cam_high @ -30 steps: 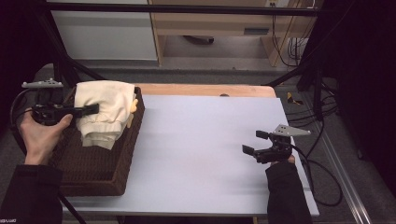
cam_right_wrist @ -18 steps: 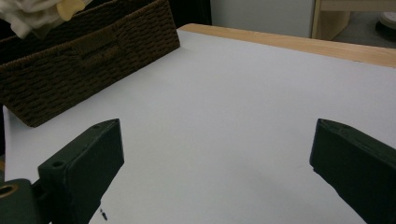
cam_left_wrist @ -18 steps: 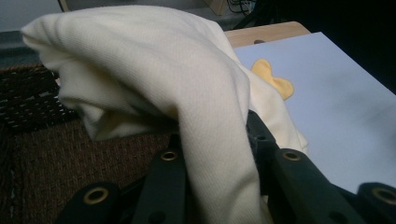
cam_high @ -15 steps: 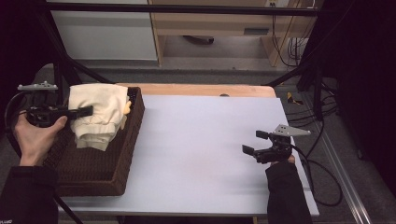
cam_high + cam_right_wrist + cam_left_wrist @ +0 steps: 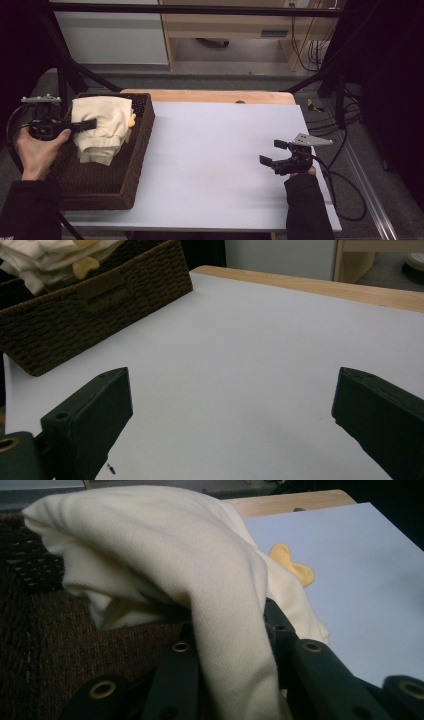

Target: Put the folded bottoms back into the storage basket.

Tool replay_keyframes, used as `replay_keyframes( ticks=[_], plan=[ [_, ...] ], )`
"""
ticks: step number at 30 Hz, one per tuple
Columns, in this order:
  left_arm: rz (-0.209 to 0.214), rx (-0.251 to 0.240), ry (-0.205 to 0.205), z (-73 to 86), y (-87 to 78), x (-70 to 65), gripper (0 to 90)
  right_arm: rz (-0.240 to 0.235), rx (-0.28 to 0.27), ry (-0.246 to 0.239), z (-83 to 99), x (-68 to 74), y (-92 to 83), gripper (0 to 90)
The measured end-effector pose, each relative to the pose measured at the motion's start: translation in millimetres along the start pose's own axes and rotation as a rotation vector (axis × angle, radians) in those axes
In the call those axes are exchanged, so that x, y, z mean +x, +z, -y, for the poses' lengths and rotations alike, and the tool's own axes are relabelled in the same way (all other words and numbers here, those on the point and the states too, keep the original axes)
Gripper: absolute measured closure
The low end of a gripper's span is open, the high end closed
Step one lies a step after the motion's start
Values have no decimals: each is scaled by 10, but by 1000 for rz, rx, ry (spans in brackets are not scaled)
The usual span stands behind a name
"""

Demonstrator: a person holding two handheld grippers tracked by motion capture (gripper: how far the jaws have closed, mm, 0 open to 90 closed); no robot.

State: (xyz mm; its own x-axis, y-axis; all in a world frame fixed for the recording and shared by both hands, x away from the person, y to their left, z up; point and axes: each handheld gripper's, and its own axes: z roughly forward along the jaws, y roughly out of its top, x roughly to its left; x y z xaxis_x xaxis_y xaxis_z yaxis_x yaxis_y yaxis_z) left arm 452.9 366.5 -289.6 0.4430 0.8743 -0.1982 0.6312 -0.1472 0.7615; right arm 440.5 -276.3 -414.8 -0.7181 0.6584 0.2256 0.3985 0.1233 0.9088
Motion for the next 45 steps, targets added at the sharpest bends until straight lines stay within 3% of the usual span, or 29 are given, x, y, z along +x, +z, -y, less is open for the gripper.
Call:
replay_keyframes(
  ticks=[14,45],
  plan=[
    [-4,36,-26,202,104,139,730,1,3,0,2,0,4,33],
    [-10,119,-40,538,387,254,730,1,2,0,2,1,3,33]
  ],
)
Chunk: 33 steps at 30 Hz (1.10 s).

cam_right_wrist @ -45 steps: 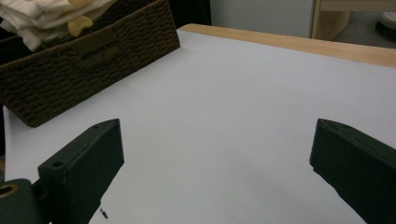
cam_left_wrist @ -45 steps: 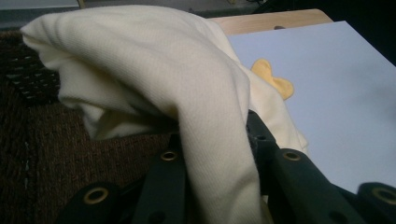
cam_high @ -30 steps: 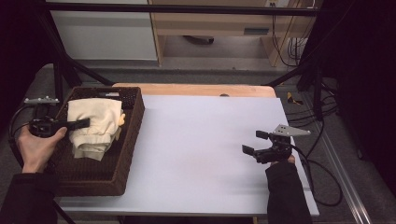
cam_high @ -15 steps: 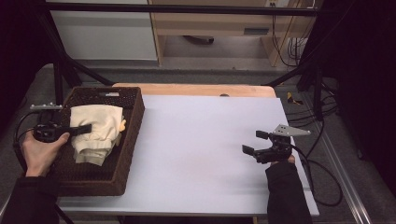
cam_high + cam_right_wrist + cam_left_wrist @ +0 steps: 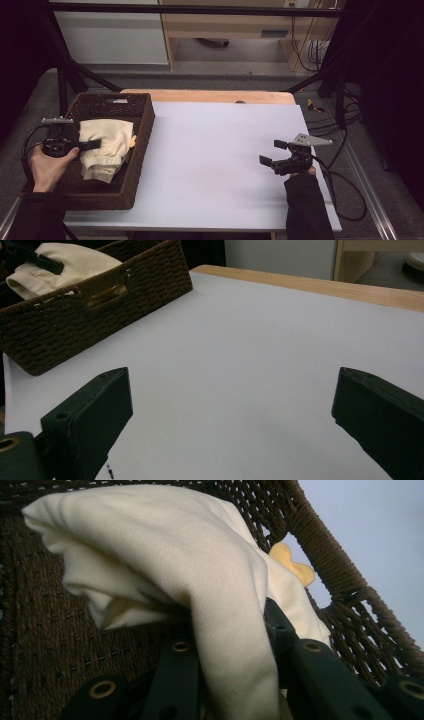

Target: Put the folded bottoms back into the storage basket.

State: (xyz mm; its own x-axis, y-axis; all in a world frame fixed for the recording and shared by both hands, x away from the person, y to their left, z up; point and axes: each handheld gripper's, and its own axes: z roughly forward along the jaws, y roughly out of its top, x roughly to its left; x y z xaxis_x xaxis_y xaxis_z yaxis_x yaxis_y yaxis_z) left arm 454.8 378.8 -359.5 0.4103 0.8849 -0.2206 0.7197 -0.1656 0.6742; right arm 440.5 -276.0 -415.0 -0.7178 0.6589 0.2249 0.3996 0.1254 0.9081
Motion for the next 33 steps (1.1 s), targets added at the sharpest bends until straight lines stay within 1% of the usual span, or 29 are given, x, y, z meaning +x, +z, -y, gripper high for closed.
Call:
replay_keyframes(
  ticks=[16,25,33],
  plan=[
    [6,42,2,73,157,20,728,0,-2,1,-1,1,-1,33],
    [-12,55,5,96,195,41,725,0,-2,0,-1,1,-2,33],
    [-41,65,31,129,226,80,717,0,-2,0,-1,1,-2,33]
  ],
)
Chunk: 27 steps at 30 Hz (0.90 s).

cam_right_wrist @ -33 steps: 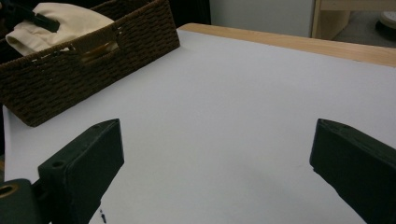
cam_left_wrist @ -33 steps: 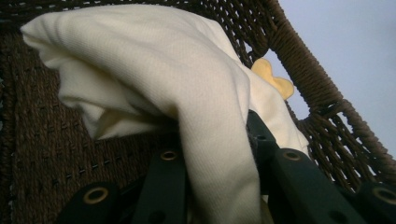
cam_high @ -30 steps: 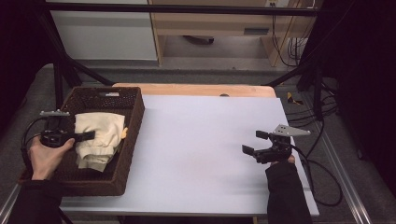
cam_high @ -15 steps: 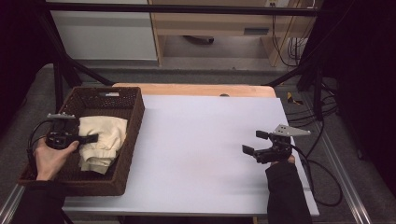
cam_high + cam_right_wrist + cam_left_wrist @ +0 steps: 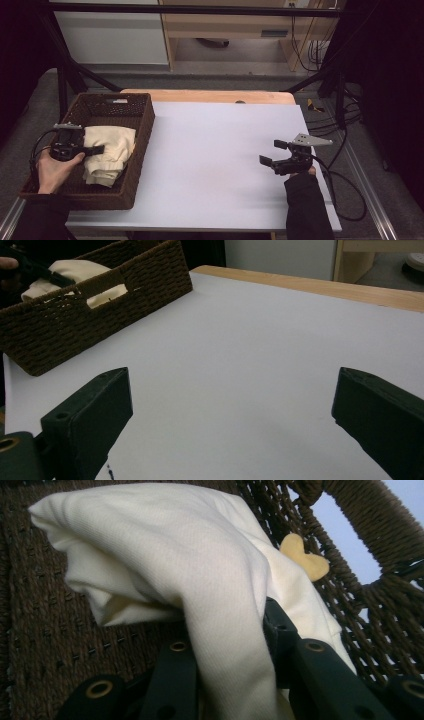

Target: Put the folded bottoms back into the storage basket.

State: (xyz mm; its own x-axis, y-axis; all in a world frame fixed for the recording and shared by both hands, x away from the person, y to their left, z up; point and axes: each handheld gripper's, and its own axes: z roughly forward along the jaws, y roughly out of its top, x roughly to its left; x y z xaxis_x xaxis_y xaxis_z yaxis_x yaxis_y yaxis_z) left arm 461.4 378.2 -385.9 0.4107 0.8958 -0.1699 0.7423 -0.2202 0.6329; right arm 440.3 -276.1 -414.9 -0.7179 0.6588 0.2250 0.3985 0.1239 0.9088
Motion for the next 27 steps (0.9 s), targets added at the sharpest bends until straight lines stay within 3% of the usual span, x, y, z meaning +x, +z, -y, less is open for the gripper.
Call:
replay_keyframes(
  ticks=[8,11,13,15,18,23,27],
  plan=[
    [-33,2,22,24,15,22,701,0,0,0,0,0,0,33],
    [-68,-4,45,29,17,26,662,0,-1,-1,0,0,-1,33],
    [-111,-23,47,32,5,46,570,0,-1,-1,0,0,-1,33],
    [-146,-34,26,27,-26,77,398,0,-1,-1,-1,0,-4,33],
    [-163,-61,-11,19,-107,123,187,1,-1,-2,-2,-1,-6,33],
    [-156,-115,-25,2,-229,109,77,0,-2,0,-2,0,-4,33],
    [-126,-135,-36,-20,-269,58,45,0,-3,-1,-2,1,-5,33]
  ],
)
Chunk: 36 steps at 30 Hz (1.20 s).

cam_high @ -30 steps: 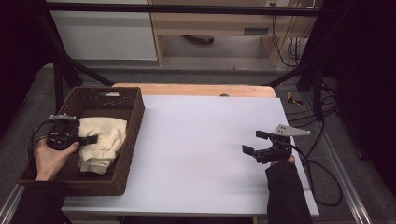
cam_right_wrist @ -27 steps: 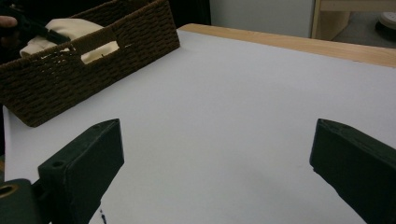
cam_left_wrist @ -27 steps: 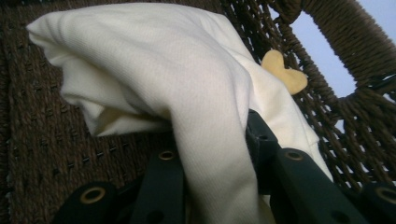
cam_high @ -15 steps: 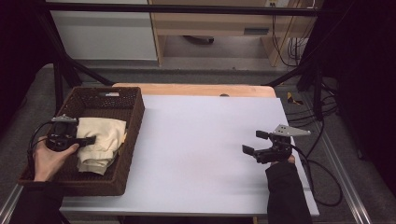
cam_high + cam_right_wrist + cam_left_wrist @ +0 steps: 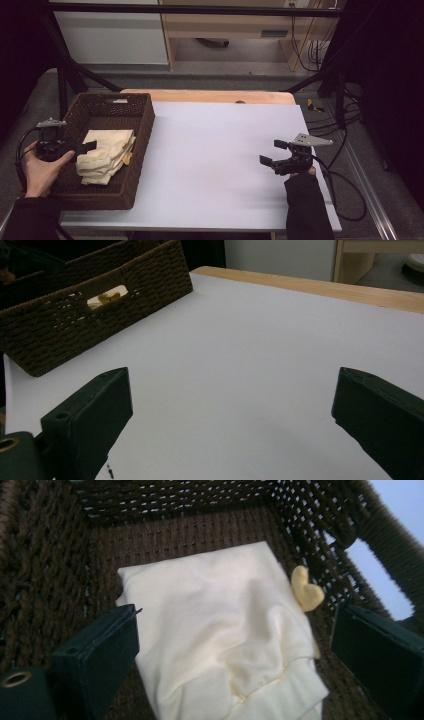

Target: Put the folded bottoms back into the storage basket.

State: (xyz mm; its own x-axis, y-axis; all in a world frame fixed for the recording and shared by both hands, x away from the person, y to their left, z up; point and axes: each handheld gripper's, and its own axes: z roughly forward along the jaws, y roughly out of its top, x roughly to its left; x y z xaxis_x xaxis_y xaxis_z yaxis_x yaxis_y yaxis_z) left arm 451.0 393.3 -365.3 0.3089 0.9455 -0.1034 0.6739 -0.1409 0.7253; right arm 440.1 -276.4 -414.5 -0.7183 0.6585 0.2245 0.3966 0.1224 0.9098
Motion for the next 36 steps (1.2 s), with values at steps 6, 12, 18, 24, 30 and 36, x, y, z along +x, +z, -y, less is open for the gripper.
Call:
replay_keyframes(
  ticks=[6,12,18,24,30,36],
  plan=[
    [37,-14,-2,-29,-16,-73,45,0,-1,-1,-1,-1,-2,33],
    [90,-47,9,-58,-59,-167,45,-1,-2,-1,-1,0,-2,33],
    [123,-70,30,-92,-91,-288,45,-1,-1,-1,-1,0,-2,33],
    [129,-83,63,-134,-117,-425,45,-2,-2,-1,-2,0,-3,33],
    [153,-111,88,-168,-141,-557,45,-2,-3,-1,-3,1,-3,33],
    [168,-128,120,-206,-145,-713,45,-1,-3,0,-3,0,-3,33]
  ],
)
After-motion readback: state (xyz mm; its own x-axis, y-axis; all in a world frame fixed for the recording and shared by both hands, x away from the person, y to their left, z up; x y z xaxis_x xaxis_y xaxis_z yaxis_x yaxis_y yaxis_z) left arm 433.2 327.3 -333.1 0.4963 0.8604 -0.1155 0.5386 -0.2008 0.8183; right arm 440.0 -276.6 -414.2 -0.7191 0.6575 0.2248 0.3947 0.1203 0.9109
